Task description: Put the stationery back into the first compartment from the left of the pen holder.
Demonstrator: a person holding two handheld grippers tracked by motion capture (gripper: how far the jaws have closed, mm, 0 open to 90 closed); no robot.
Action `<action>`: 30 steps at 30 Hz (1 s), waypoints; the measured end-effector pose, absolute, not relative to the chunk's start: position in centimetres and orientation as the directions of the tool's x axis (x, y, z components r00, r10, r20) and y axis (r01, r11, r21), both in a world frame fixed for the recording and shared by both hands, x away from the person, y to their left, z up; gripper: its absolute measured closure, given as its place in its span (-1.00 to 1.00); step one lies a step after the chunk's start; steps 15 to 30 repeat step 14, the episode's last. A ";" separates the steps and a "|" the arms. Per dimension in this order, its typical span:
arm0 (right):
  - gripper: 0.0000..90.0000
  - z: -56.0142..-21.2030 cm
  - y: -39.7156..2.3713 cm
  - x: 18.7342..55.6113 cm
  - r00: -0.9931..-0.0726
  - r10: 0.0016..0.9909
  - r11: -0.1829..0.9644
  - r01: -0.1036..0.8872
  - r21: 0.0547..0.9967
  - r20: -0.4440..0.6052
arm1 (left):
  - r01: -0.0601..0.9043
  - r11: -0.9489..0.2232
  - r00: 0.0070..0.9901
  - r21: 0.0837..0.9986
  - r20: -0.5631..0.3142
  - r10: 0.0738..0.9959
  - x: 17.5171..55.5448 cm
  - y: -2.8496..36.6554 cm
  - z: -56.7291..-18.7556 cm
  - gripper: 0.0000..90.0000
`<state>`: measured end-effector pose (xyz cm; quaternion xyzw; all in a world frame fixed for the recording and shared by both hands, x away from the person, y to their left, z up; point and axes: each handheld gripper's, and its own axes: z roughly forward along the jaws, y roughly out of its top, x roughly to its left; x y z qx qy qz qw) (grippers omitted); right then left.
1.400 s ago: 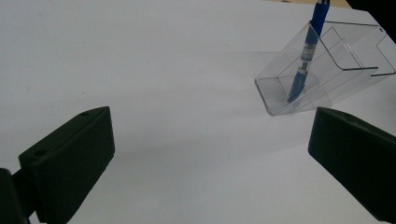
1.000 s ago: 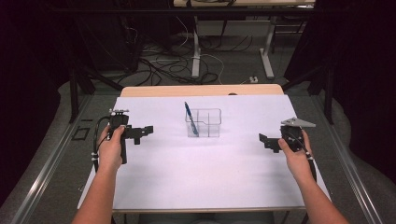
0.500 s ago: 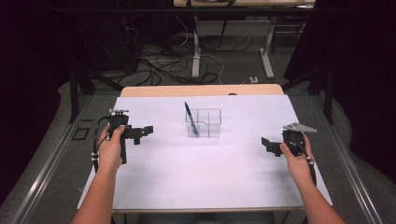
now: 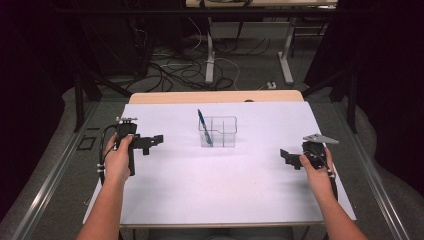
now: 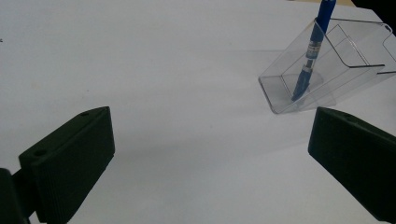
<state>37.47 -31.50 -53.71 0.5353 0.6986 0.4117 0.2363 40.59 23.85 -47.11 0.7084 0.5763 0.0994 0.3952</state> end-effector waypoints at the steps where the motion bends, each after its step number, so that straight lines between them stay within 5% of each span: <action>1: -0.95 -53.8 -31.5 37.5 -0.316 0.943 0.092 0.551 0.830 0.106 | 0.738 -0.022 0.315 0.674 -0.315 0.895 40.6 23.9 -47.1 -0.99; 30: -0.94 -53.9 -31.9 37.5 -0.297 0.947 0.074 0.564 0.822 0.119 | 0.735 -0.014 0.309 0.678 -0.317 0.897 40.6 24.1 -47.0 -0.99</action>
